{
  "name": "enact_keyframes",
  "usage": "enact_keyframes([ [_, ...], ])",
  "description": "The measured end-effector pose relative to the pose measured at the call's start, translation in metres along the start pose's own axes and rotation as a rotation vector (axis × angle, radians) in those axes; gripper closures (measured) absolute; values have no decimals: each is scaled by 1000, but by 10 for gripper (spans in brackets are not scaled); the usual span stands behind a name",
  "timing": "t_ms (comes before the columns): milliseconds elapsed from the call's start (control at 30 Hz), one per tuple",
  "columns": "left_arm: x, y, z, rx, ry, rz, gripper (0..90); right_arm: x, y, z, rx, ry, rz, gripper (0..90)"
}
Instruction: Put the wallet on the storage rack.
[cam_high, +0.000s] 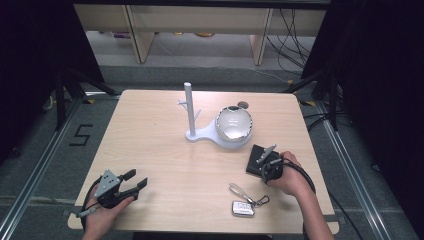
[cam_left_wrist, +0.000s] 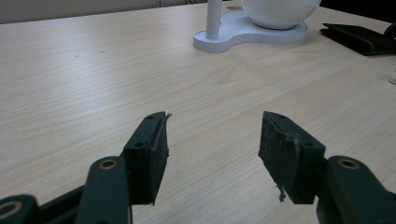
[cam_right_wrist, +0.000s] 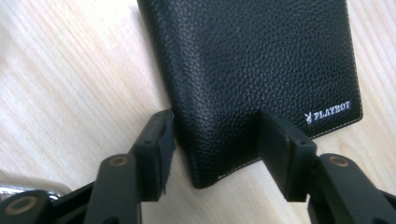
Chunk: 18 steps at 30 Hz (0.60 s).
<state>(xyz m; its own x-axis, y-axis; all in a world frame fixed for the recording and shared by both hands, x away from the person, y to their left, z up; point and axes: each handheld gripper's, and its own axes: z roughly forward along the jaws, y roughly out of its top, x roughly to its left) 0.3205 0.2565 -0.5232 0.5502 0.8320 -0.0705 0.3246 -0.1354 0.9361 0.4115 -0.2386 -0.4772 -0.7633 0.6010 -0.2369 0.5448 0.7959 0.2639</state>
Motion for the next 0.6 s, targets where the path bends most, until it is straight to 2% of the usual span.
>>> enact_keyframes([
  [100,0,0,0,-4,-3,2,415,-1,5,1,30,-3,-57,527],
  [133,0,0,0,-4,-3,2,415,1,6,0,45,-12,-62,541],
  [300,-1,0,-1,4,2,6,415,6,15,1,103,-33,-187,593],
  [333,-1,0,-1,2,1,5,414,8,16,1,113,-39,-194,600],
  [400,0,0,-1,3,1,5,415,9,17,3,124,-72,-255,622],
  [500,-1,0,-1,7,2,5,415,13,15,2,123,-87,-230,643],
  [533,-1,0,0,3,0,8,415,12,12,1,98,-76,-251,660],
  [567,-1,0,0,1,-5,9,415,13,10,1,88,-73,-229,676],
  [600,-1,0,0,1,-5,9,416,12,9,0,77,-75,-233,705],
])
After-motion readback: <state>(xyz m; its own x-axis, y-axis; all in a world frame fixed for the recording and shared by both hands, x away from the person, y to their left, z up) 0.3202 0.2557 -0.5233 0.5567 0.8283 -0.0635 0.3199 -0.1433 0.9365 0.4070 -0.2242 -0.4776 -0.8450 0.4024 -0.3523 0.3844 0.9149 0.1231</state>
